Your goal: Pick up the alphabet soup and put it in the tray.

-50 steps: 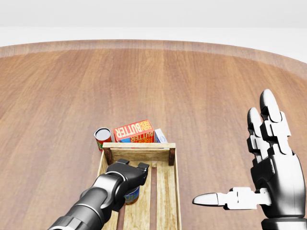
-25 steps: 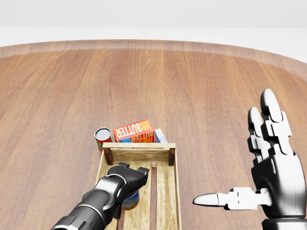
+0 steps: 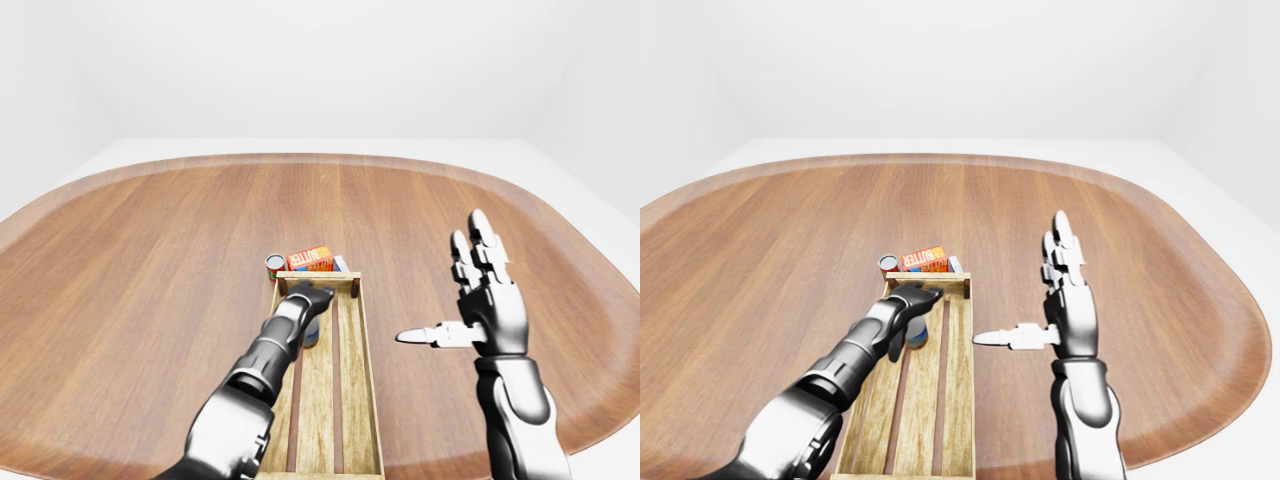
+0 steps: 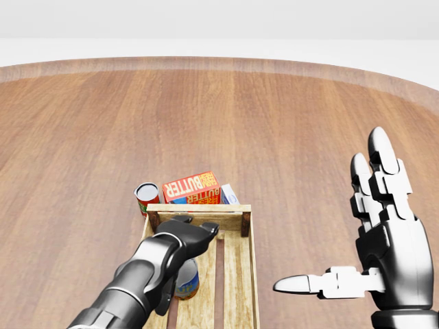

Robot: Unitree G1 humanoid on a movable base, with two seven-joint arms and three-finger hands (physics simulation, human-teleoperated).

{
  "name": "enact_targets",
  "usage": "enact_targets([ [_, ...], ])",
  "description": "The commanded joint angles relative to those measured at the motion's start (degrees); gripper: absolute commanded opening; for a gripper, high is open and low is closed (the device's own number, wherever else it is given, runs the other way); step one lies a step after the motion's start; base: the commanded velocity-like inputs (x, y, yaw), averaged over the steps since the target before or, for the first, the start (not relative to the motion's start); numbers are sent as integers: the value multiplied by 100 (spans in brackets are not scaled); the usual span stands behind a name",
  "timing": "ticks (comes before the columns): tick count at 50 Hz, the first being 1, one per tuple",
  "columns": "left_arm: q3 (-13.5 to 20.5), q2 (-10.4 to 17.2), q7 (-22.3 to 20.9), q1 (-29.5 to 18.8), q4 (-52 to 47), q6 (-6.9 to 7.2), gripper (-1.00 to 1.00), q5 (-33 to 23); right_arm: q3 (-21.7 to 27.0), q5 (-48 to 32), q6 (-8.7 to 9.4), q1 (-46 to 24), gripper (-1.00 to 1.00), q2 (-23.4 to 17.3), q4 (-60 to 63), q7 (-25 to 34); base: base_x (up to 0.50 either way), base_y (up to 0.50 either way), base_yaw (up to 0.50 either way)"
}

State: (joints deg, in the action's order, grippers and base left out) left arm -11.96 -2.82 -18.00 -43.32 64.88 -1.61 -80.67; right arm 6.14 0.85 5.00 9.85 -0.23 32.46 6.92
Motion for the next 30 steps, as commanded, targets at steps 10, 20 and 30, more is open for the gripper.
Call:
enact_targets([
  [10,310,352,-2200,1661,-5307,-173,100,42,-81,-54,0,-3,100,1,-30,-37,0,0,0],
  [20,448,521,-2200,2156,-6556,-287,100,82,-93,-67,0,-2,100,-3,-48,-58,0,0,0],
  [30,666,687,-2200,2750,-7955,-339,100,242,-86,-58,0,9,100,-2,-15,-54,0,0,0],
])
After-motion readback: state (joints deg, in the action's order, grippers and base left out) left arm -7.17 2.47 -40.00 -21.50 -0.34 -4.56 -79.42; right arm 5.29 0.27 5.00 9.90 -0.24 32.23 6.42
